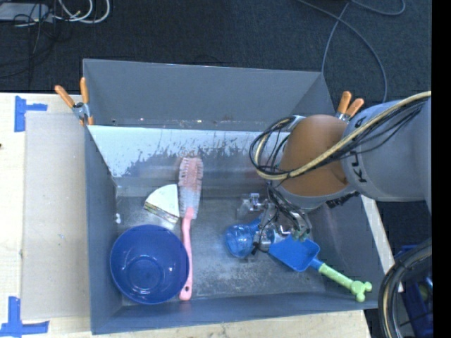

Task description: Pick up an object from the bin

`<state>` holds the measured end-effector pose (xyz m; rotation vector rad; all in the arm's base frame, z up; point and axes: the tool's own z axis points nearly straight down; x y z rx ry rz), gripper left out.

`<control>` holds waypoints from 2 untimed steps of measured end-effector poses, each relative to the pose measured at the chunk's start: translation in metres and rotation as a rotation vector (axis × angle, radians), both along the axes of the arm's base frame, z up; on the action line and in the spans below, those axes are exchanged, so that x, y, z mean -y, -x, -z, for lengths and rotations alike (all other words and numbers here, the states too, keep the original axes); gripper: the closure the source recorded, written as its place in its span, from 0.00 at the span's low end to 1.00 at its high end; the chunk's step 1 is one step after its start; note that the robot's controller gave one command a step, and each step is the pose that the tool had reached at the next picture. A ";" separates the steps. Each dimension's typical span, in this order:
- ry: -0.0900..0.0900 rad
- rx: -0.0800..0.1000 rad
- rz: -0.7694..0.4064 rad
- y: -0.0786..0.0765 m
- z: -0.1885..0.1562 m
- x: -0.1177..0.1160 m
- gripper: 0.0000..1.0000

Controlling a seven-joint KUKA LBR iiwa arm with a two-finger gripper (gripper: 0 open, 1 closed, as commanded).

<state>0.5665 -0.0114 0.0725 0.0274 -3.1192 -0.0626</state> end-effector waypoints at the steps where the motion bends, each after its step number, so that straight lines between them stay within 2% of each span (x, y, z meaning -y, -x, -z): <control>1: 0.000 0.000 0.004 -0.001 0.001 0.000 0.00; 2: -0.002 0.001 -0.035 -0.003 -0.040 0.000 1.00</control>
Offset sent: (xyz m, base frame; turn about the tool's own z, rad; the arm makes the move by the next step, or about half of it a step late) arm 0.0028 -0.0013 0.0407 -0.0365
